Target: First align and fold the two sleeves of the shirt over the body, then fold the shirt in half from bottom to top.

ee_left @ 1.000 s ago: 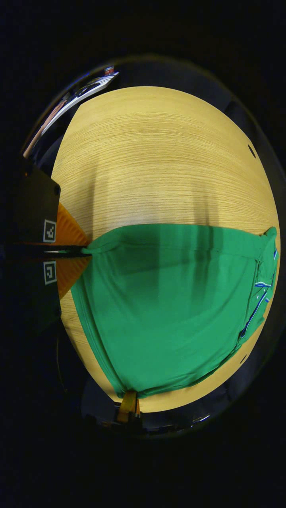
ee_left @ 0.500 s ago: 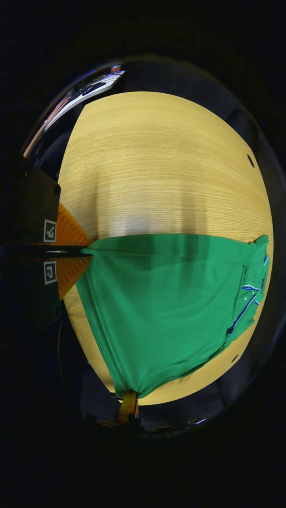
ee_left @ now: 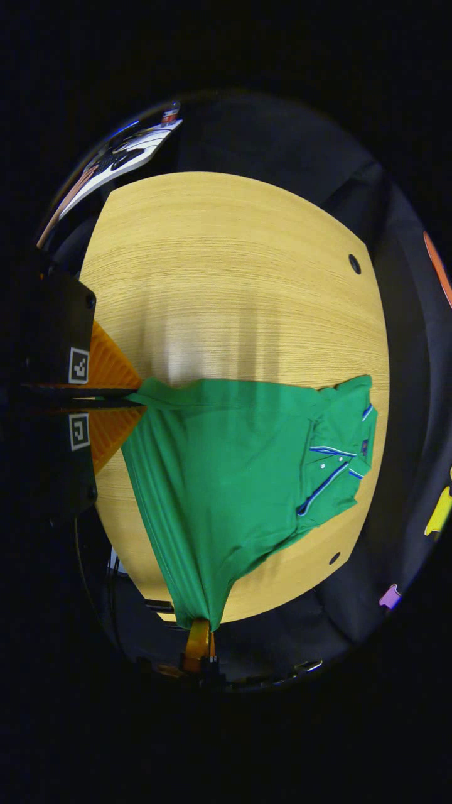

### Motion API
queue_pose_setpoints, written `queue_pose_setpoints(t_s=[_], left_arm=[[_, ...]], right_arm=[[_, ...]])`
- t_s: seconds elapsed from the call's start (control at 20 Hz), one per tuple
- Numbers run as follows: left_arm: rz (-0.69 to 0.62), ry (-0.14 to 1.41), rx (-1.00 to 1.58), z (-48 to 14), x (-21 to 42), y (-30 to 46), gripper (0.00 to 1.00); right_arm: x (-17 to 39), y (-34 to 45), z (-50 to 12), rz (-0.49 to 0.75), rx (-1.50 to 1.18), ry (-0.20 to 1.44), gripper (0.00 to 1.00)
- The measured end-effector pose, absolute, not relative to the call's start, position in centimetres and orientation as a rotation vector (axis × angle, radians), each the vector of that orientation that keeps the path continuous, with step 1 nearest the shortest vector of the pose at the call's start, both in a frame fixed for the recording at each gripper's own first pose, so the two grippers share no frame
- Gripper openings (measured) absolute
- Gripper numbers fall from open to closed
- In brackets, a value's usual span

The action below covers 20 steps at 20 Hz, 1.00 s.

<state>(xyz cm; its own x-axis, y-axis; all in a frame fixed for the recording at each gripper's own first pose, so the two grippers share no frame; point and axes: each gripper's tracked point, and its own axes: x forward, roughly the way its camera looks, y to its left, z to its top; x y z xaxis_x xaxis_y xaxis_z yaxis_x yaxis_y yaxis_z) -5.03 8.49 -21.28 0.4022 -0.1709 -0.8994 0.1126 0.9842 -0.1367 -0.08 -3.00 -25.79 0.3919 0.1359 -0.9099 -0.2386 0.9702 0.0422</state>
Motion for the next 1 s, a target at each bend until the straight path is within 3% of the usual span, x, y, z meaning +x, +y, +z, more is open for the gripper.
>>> queue_pose_setpoints(t_s=[0.9,1.0], left_arm=[[-0.156,0.864,-0.039,-11.7,16.4,9.9,0.03],[-0.152,0.845,-0.031,-11.6,19.0,10.0,0.03]], right_arm=[[21.4,0.4,-16.7,0.198,-0.040,0.879,0.03],[24.4,0.5,-16.5,0.185,-0.035,0.854,0.06]])
